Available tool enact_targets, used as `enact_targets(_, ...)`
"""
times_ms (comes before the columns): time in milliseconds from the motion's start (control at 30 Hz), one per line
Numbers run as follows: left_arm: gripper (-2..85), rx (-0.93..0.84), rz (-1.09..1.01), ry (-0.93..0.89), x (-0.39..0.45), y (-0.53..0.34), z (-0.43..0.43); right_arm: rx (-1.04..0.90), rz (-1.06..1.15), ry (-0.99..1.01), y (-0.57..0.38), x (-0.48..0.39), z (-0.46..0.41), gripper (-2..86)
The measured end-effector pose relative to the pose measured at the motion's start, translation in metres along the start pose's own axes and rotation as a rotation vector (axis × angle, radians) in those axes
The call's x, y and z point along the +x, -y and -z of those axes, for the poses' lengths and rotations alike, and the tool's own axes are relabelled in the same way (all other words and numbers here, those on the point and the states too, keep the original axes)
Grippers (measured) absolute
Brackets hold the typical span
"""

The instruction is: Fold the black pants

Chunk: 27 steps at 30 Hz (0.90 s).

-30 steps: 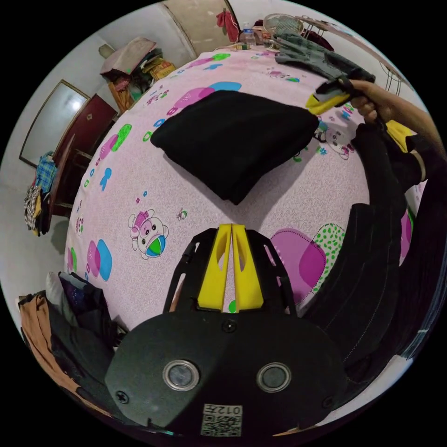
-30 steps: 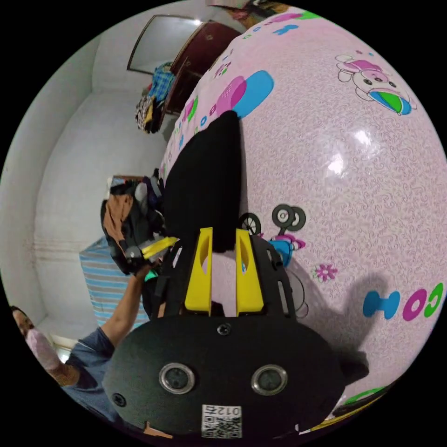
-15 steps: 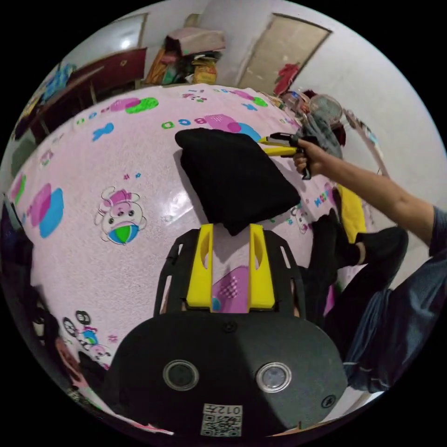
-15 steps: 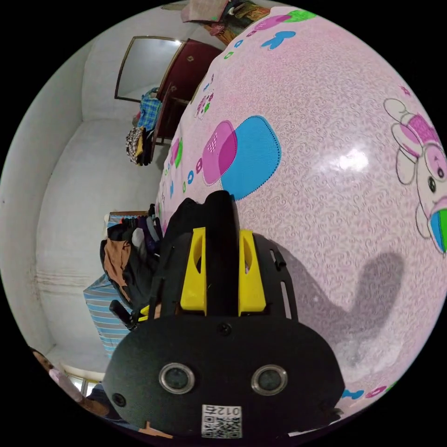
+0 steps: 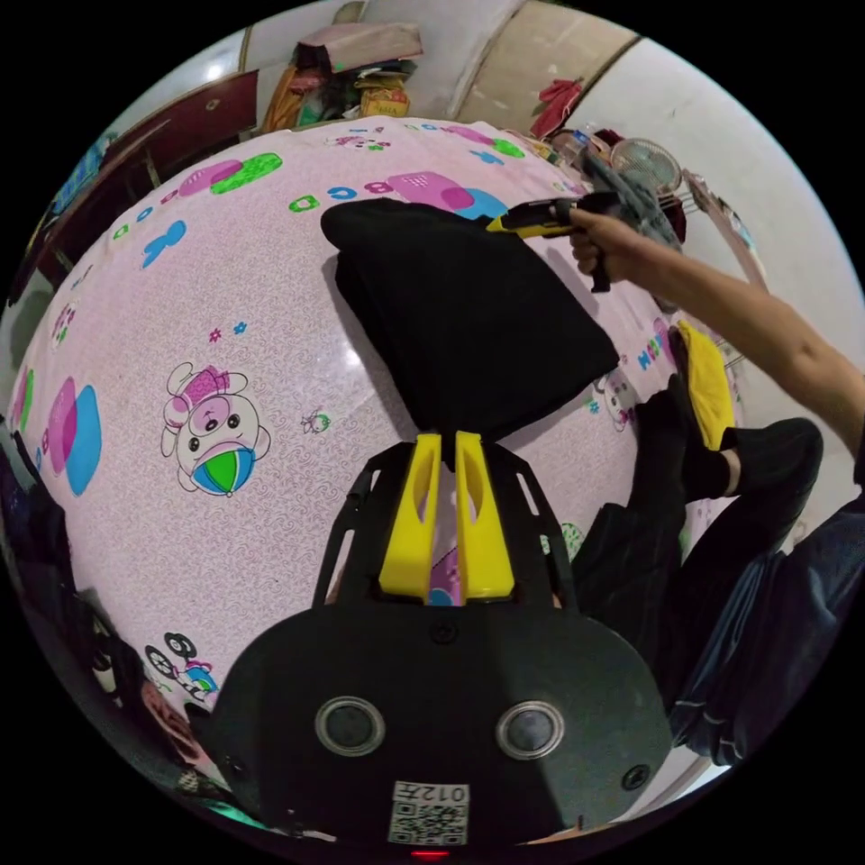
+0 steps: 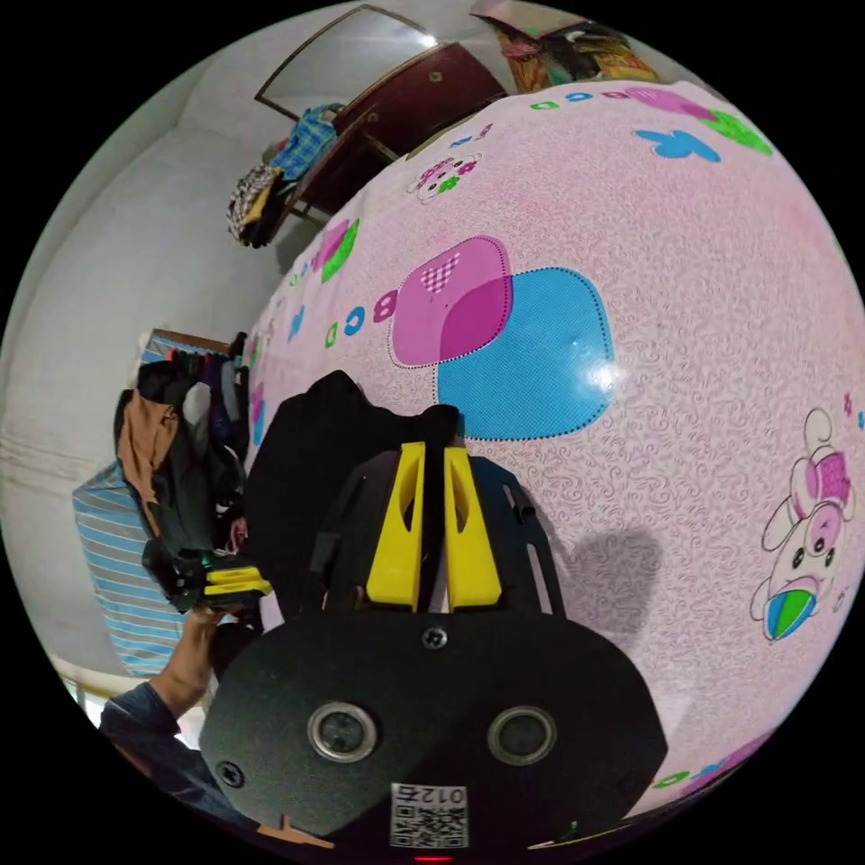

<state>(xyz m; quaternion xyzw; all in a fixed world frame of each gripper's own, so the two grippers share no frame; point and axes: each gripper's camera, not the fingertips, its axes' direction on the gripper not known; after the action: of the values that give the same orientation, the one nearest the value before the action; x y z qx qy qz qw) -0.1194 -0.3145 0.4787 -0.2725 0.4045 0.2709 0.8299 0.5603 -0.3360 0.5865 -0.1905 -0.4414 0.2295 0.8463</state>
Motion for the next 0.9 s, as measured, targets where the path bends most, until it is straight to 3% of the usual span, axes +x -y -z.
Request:
enact_targets(133, 1.3, -0.034, -0.065, 0.071, 0.002, 0.001, -0.006, 0.011, 0.018, -0.052, 0.008, -0.011, -0.006, 2.0)
enact_targets(367, 1.3, 0.059, -0.014, 0.004, -0.014, -0.011, 0.019, 0.05, 0.061, -0.09, 0.003, -0.033, 0.01, 5.5)
enact_targets(567, 1.1, 0.29, 0.081, 0.034, -0.029, -0.002, 0.073, 0.019, -0.025, 0.127, -0.02, -0.019, 0.018, 8.6)
enact_targets(767, 0.8, 0.235, 0.013, 0.069, -0.02, 0.063, 0.058, 0.082, -0.157, 0.241, -0.015, -0.012, 0.002, 9.8)
enact_targets(900, 0.2, 0.124, -0.006, 0.155, -0.021, 0.069, 0.028, 0.09, -0.108, 0.124, 0.006, -0.027, -0.011, 6.8)
